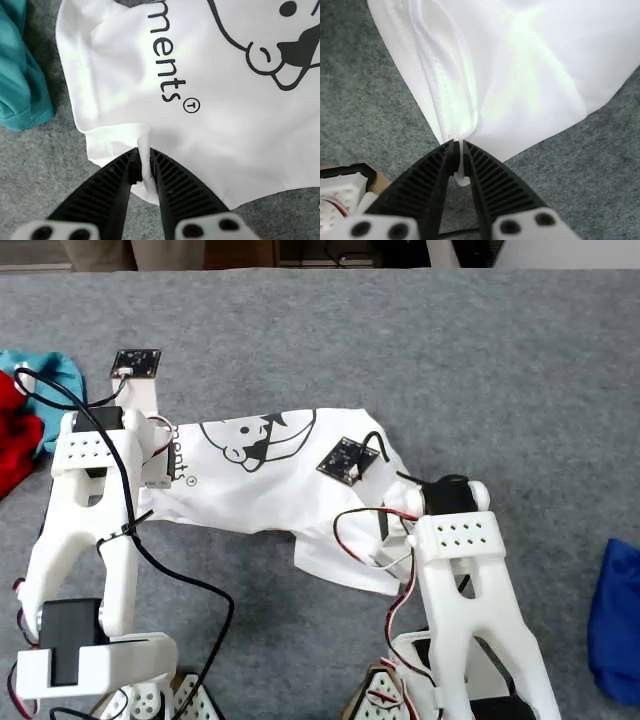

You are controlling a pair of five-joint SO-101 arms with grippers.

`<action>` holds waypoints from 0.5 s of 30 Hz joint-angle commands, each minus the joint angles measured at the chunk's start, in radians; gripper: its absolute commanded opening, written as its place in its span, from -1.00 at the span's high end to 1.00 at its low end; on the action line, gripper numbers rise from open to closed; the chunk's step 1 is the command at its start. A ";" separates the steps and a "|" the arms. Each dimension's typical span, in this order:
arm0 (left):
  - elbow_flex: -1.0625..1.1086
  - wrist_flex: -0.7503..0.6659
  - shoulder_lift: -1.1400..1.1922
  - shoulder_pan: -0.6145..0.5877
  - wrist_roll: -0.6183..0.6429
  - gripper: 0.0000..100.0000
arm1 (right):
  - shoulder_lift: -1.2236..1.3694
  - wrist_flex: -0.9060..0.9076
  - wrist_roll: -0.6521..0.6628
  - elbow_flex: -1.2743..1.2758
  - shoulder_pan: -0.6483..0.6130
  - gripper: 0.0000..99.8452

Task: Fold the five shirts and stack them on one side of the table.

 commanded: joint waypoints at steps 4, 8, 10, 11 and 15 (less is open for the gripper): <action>0.026 -0.072 -0.004 -0.008 -0.012 0.96 | -0.035 0.040 0.012 0.002 -0.021 0.99; 0.028 -0.074 -0.004 -0.006 -0.012 0.96 | -0.035 0.052 0.012 0.002 -0.022 0.99; 0.029 -0.086 -0.004 -0.011 -0.012 0.96 | -0.035 0.052 0.014 0.002 -0.022 0.99; 0.029 -0.094 -0.004 -0.012 -0.012 0.96 | -0.035 0.054 0.014 0.002 -0.022 0.99; 0.029 -0.098 -0.004 -0.012 -0.014 0.96 | -0.035 0.097 0.048 0.004 -0.056 0.99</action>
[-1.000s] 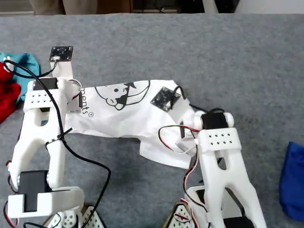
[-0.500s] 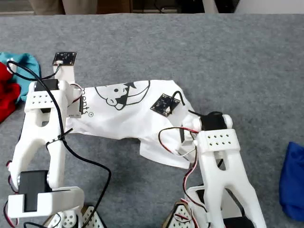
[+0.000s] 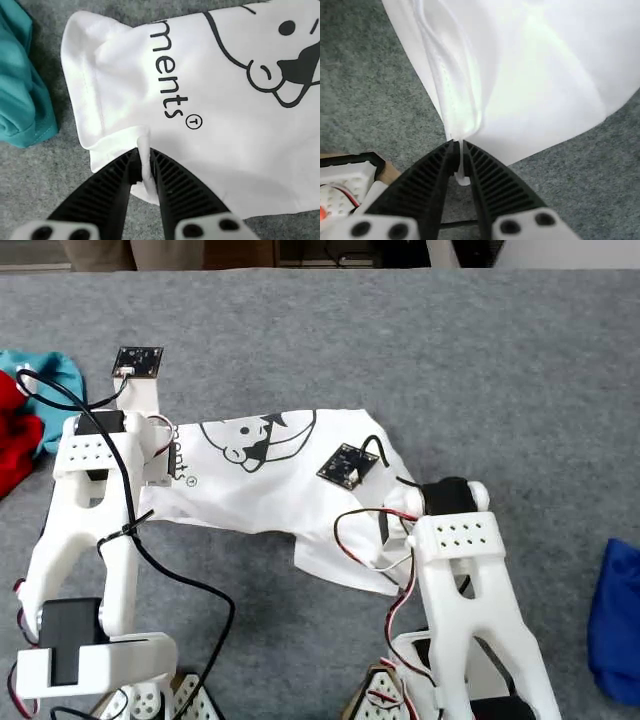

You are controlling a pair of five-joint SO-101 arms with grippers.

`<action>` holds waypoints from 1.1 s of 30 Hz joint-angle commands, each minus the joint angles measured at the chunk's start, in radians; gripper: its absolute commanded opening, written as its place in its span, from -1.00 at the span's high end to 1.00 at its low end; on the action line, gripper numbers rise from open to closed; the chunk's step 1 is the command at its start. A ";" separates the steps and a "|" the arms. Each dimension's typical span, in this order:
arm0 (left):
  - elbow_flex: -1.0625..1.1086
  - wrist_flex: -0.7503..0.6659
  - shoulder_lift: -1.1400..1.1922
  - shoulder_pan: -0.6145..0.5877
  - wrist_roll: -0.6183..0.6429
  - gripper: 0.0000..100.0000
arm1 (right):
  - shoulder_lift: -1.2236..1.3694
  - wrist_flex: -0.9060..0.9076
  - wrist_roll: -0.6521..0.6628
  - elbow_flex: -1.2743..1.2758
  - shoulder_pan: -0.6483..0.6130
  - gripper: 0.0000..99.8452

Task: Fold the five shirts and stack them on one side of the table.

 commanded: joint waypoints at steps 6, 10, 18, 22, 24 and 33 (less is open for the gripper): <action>-0.008 -0.011 -0.004 -0.011 -0.029 0.79 | -0.033 0.064 0.035 0.008 -0.070 0.68; -0.020 -0.011 -0.015 -0.046 -0.029 0.67 | -0.033 0.106 0.063 -0.001 -0.068 0.61; -0.227 0.071 -0.005 -0.121 -0.028 0.67 | -0.031 0.135 0.069 -0.262 0.015 0.85; -0.258 0.049 -0.004 -0.075 0.052 0.67 | -0.007 0.069 0.020 -0.407 0.013 0.93; -0.239 -0.003 -0.002 -0.041 0.112 0.67 | 0.030 -0.009 -0.029 -0.440 0.015 0.94; -0.210 -0.144 0.111 -0.014 0.296 0.66 | 0.452 -0.236 -0.298 -0.679 0.015 0.81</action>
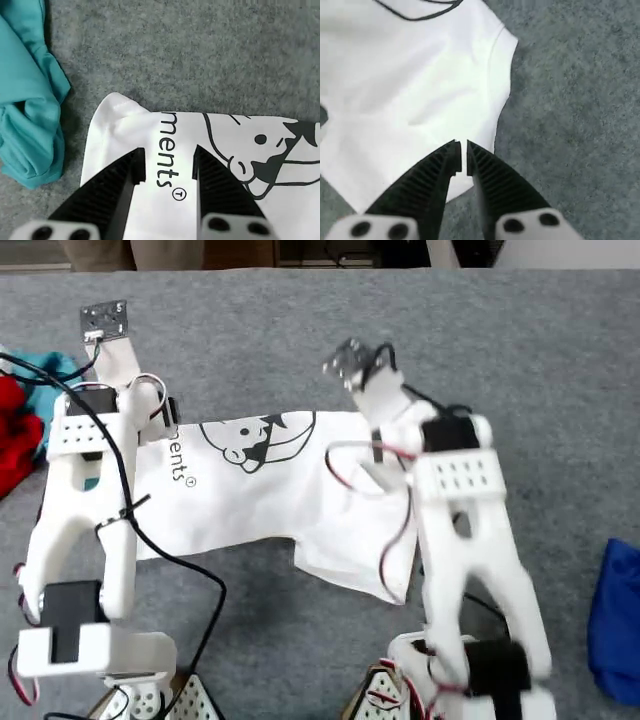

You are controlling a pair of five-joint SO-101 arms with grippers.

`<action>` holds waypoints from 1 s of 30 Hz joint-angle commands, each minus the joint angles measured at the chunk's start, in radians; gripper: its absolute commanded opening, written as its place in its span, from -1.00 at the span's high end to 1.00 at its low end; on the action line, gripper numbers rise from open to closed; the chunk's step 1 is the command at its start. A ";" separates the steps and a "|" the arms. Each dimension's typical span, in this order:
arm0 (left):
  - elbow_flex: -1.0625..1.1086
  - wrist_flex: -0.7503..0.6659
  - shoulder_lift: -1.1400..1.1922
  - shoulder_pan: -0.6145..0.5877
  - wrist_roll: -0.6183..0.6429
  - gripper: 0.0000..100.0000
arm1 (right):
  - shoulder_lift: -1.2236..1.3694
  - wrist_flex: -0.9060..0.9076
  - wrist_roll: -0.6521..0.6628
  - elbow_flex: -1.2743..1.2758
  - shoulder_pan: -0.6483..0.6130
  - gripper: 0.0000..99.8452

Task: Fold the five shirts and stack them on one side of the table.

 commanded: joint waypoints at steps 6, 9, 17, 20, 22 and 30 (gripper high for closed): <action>-0.054 -0.017 0.058 -0.021 0.167 0.66 | 0.437 -0.044 -0.169 -0.481 0.013 0.74; -0.054 -0.018 0.084 0.020 0.189 0.66 | 0.621 -0.038 -0.183 -0.650 0.013 0.74; -0.115 -0.017 0.214 0.091 0.190 0.67 | 1.001 0.141 -0.183 -1.087 -0.013 0.74; -0.160 -0.015 0.268 0.091 0.190 0.67 | 1.096 0.244 -0.183 -1.250 -0.013 0.74; -0.180 -0.015 0.295 0.091 0.190 0.67 | 1.158 0.298 -0.183 -1.343 -0.016 0.74; -0.233 -0.014 0.363 0.080 0.190 0.67 | 1.362 0.427 -0.239 -1.647 -0.062 0.74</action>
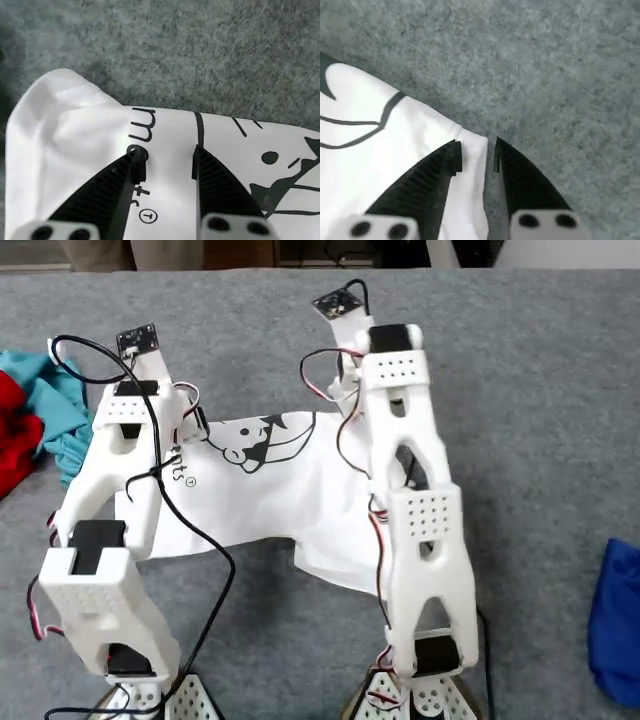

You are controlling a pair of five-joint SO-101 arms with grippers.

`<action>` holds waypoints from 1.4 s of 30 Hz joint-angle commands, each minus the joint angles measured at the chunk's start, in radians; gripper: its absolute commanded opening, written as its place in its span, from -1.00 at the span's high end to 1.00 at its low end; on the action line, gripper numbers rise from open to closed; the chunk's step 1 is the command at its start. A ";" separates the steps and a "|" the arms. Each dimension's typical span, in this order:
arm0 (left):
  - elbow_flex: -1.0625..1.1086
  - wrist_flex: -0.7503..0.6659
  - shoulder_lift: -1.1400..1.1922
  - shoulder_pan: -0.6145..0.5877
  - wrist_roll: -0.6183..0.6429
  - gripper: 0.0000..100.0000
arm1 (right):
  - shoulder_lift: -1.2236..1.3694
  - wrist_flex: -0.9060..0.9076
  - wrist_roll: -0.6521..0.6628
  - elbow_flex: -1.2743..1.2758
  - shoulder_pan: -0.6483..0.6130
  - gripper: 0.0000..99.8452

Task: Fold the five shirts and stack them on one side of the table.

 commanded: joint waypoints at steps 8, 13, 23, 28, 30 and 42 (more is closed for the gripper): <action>-0.104 -0.006 0.042 -0.031 0.008 0.67 | 0.174 0.074 -0.035 -0.286 -0.064 0.79; -0.160 -0.006 0.082 -0.064 0.006 0.67 | 0.205 0.064 -0.049 -0.321 -0.044 0.99; -0.319 -0.006 0.177 -0.077 0.005 0.67 | 0.200 -0.038 -0.051 -0.349 0.033 0.99; -0.405 0.000 0.237 -0.081 0.008 0.67 | 0.206 -0.049 -0.149 -0.456 0.091 0.99; -0.448 0.034 0.251 -0.089 0.005 0.67 | 0.208 -0.064 -0.161 -0.478 0.117 0.99; -0.723 0.298 0.325 -0.118 0.003 0.67 | 0.242 -0.126 -0.153 -0.489 0.134 0.99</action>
